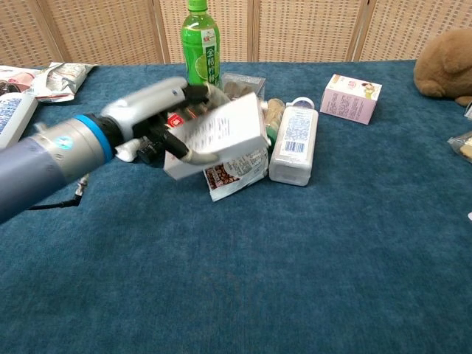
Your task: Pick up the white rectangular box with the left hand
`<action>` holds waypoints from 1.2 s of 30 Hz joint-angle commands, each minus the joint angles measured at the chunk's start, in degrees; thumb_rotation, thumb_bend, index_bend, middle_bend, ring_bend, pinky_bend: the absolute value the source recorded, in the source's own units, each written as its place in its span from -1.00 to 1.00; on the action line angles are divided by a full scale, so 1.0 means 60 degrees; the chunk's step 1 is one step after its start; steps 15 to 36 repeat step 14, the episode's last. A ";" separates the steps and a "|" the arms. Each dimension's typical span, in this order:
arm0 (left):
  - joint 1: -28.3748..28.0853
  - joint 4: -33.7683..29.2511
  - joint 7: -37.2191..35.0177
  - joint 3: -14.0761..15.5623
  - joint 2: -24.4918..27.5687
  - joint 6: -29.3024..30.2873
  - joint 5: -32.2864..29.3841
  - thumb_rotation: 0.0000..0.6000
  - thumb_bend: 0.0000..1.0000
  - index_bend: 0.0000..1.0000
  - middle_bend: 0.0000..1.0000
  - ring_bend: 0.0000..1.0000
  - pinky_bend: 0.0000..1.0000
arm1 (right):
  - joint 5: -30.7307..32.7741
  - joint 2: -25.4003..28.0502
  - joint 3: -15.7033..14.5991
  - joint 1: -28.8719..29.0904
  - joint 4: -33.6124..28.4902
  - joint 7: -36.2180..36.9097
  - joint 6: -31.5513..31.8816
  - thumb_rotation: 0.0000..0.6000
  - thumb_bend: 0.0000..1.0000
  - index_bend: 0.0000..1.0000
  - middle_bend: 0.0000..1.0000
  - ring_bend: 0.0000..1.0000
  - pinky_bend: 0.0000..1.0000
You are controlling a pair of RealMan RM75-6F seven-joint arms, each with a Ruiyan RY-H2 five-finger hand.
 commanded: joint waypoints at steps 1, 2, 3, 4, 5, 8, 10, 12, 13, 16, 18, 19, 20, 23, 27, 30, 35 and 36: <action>0.0743 -0.1235 -0.1046 0.0164 0.0865 0.1598 0.0952 1.00 -0.36 -0.02 0.11 0.29 0.10 | -0.0076 -0.0087 -0.0050 -0.0017 0.0057 0.0124 -0.0037 0.82 -0.88 -1.00 -1.00 -1.00 -1.00; 0.0876 -0.1505 -0.1226 0.0172 0.1050 0.1958 0.1149 1.00 -0.36 -0.02 0.10 0.29 0.10 | -0.0085 -0.0124 -0.0052 -0.0012 0.0095 0.0149 -0.0049 0.82 -0.88 -1.00 -1.00 -1.00 -1.00; 0.1046 -0.1849 -0.1419 0.0172 0.1290 0.2439 0.1412 1.00 -0.36 -0.02 0.10 0.28 0.09 | -0.0105 -0.0190 -0.0080 -0.0014 0.0149 0.0169 -0.0076 0.82 -0.88 -1.00 -1.00 -1.00 -1.00; 0.1161 -0.2084 -0.1537 0.0169 0.1460 0.2799 0.1627 1.00 -0.36 -0.02 0.10 0.28 0.09 | -0.0122 -0.0240 -0.0103 -0.0014 0.0181 0.0184 -0.0101 0.82 -0.87 -1.00 -1.00 -1.00 -1.00; 0.1268 -0.2290 -0.1634 0.0170 0.1624 0.3151 0.1856 1.00 -0.36 -0.02 0.10 0.27 0.08 | -0.0144 -0.0276 -0.0128 -0.0009 0.0201 0.0190 -0.0136 0.82 -0.87 -1.00 -1.00 -1.00 -1.00; 0.1600 -0.2856 -0.1820 0.0120 0.2064 0.4284 0.2539 1.00 -0.36 -0.03 0.09 0.26 0.06 | -0.0235 -0.0345 -0.0163 0.0005 0.0228 0.0231 -0.0183 0.81 -0.88 -1.00 -1.00 -1.00 -1.00; 0.1792 -0.3165 -0.1884 0.0021 0.2259 0.4966 0.2877 1.00 -0.37 -0.03 0.09 0.25 0.05 | -0.0277 -0.0395 -0.0163 0.0011 0.0241 0.0240 -0.0178 0.82 -0.88 -1.00 -1.00 -1.00 -1.00; 0.1946 -0.3399 -0.1863 -0.0062 0.2388 0.5470 0.3101 1.00 -0.37 -0.04 0.09 0.24 0.04 | -0.0281 -0.0430 -0.0159 0.0024 0.0249 0.0236 -0.0194 0.82 -0.88 -1.00 -1.00 -1.00 -1.00; 0.1995 -0.3493 -0.1843 -0.0082 0.2446 0.5596 0.3150 1.00 -0.37 -0.04 0.08 0.23 0.04 | -0.0282 -0.0443 -0.0153 0.0034 0.0251 0.0238 -0.0205 0.82 -0.88 -1.00 -1.00 -1.00 -1.00; 0.2030 -0.3581 -0.1820 -0.0097 0.2517 0.5673 0.3182 1.00 -0.37 -0.05 0.08 0.23 0.03 | -0.0284 -0.0452 -0.0148 0.0045 0.0253 0.0245 -0.0219 0.83 -0.88 -1.00 -1.00 -1.00 -1.00; 0.2030 -0.3581 -0.1820 -0.0097 0.2517 0.5673 0.3182 1.00 -0.37 -0.05 0.08 0.23 0.03 | -0.0284 -0.0452 -0.0148 0.0045 0.0253 0.0245 -0.0219 0.83 -0.88 -1.00 -1.00 -1.00 -1.00; 0.2030 -0.3581 -0.1820 -0.0097 0.2517 0.5673 0.3182 1.00 -0.37 -0.05 0.08 0.23 0.03 | -0.0284 -0.0452 -0.0148 0.0045 0.0253 0.0245 -0.0219 0.83 -0.88 -1.00 -1.00 -1.00 -1.00; 0.2030 -0.3581 -0.1820 -0.0097 0.2517 0.5673 0.3182 1.00 -0.37 -0.05 0.08 0.23 0.03 | -0.0284 -0.0452 -0.0148 0.0045 0.0253 0.0245 -0.0219 0.83 -0.88 -1.00 -1.00 -1.00 -1.00; 0.2030 -0.3581 -0.1820 -0.0097 0.2517 0.5673 0.3182 1.00 -0.37 -0.05 0.08 0.23 0.03 | -0.0284 -0.0452 -0.0148 0.0045 0.0253 0.0245 -0.0219 0.83 -0.88 -1.00 -1.00 -1.00 -1.00; 0.2030 -0.3581 -0.1820 -0.0097 0.2517 0.5673 0.3182 1.00 -0.37 -0.05 0.08 0.23 0.03 | -0.0284 -0.0452 -0.0148 0.0045 0.0253 0.0245 -0.0219 0.83 -0.88 -1.00 -1.00 -1.00 -1.00; 0.2030 -0.3581 -0.1820 -0.0097 0.2517 0.5673 0.3182 1.00 -0.37 -0.05 0.08 0.23 0.03 | -0.0284 -0.0452 -0.0148 0.0045 0.0253 0.0245 -0.0219 0.83 -0.88 -1.00 -1.00 -1.00 -1.00; 0.2030 -0.3581 -0.1820 -0.0097 0.2517 0.5673 0.3182 1.00 -0.37 -0.05 0.08 0.23 0.03 | -0.0284 -0.0452 -0.0148 0.0045 0.0253 0.0245 -0.0219 0.83 -0.88 -1.00 -1.00 -1.00 -1.00; 0.2030 -0.3581 -0.1820 -0.0097 0.2517 0.5673 0.3182 1.00 -0.37 -0.05 0.08 0.23 0.03 | -0.0284 -0.0452 -0.0148 0.0045 0.0253 0.0245 -0.0219 0.83 -0.88 -1.00 -1.00 -1.00 -1.00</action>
